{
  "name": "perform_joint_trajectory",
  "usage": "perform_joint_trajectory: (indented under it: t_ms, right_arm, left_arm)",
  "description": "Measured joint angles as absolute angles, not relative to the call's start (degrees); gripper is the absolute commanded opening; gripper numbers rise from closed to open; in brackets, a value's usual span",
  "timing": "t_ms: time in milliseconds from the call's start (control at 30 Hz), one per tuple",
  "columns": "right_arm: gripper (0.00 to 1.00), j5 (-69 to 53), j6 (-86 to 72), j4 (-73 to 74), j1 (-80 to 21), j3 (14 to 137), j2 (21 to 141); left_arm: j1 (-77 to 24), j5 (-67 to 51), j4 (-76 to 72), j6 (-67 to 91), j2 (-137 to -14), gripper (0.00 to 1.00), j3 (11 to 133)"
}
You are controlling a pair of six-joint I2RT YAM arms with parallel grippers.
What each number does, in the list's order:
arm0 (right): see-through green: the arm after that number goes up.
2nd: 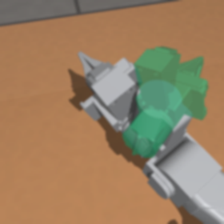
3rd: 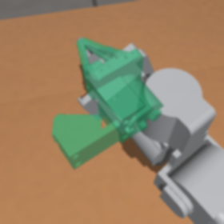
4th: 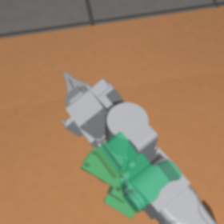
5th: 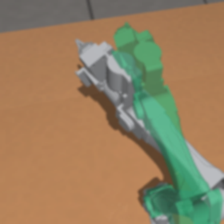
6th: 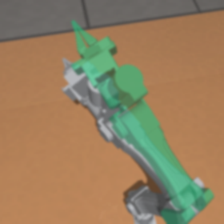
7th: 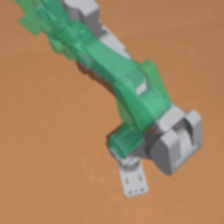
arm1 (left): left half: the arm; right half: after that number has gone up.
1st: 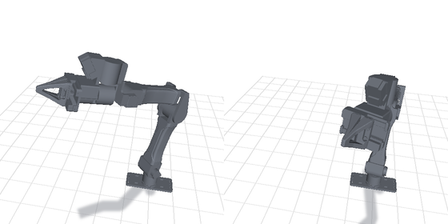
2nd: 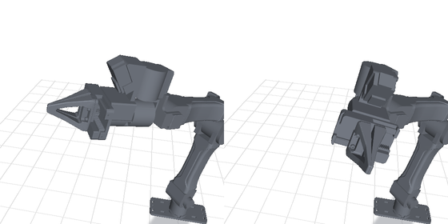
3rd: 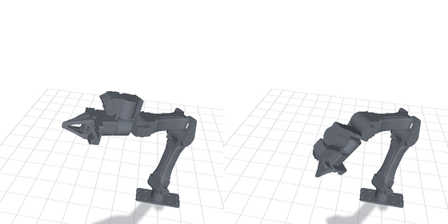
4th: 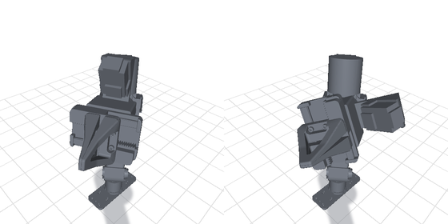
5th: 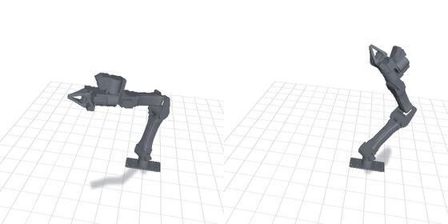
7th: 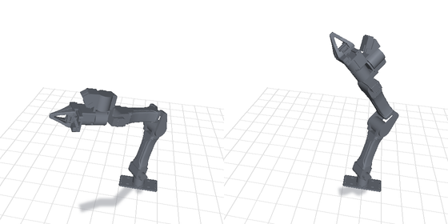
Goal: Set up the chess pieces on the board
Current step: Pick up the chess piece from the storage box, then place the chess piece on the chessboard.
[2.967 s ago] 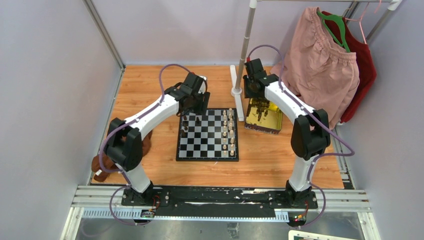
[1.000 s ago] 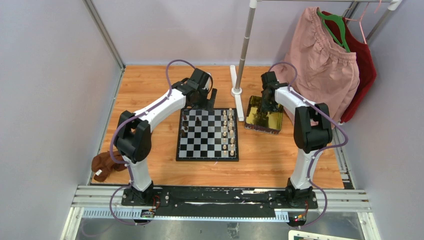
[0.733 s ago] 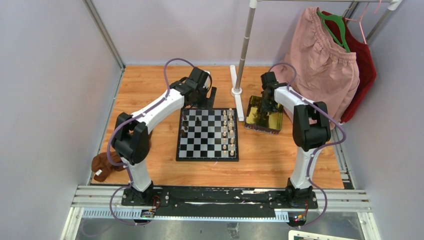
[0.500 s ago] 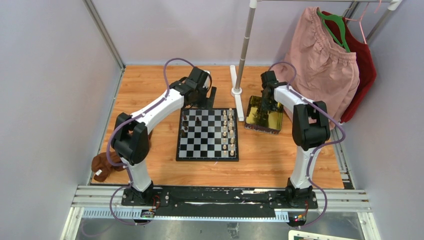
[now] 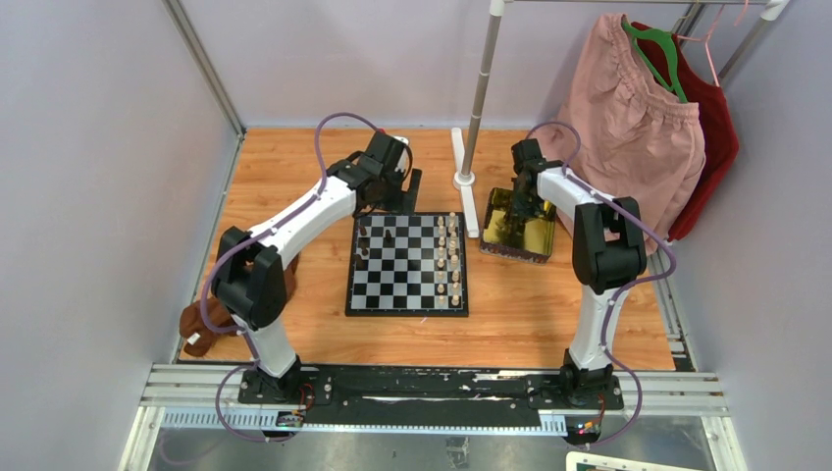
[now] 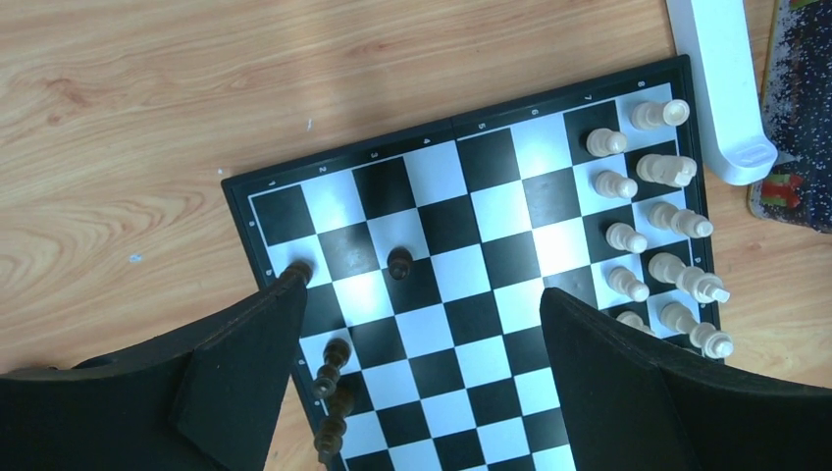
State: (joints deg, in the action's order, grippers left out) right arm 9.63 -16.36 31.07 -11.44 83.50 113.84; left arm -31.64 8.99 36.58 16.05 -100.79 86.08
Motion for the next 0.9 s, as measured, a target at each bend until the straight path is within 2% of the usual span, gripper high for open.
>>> perform_joint_trajectory:
  t_ms: [500, 633, 900]
  right_arm:
    - [0.0, 10.9, -14.5, 32.4, -12.9, 85.0, 107.4]
    - [0.0, 11.2, -13.6, 33.3, -16.3, 88.2, 106.5]
    - [0.0, 10.9, -12.0, 36.7, -29.1, 96.3, 107.9]
  left_arm:
    - [-31.6, 11.9, 36.5, 15.6, -93.4, 0.96, 80.4]
    - [-31.6, 12.9, 36.5, 15.6, -90.3, 0.98, 77.9]
    - [-30.8, 15.9, 36.5, 15.6, -78.8, 1.0, 70.0]
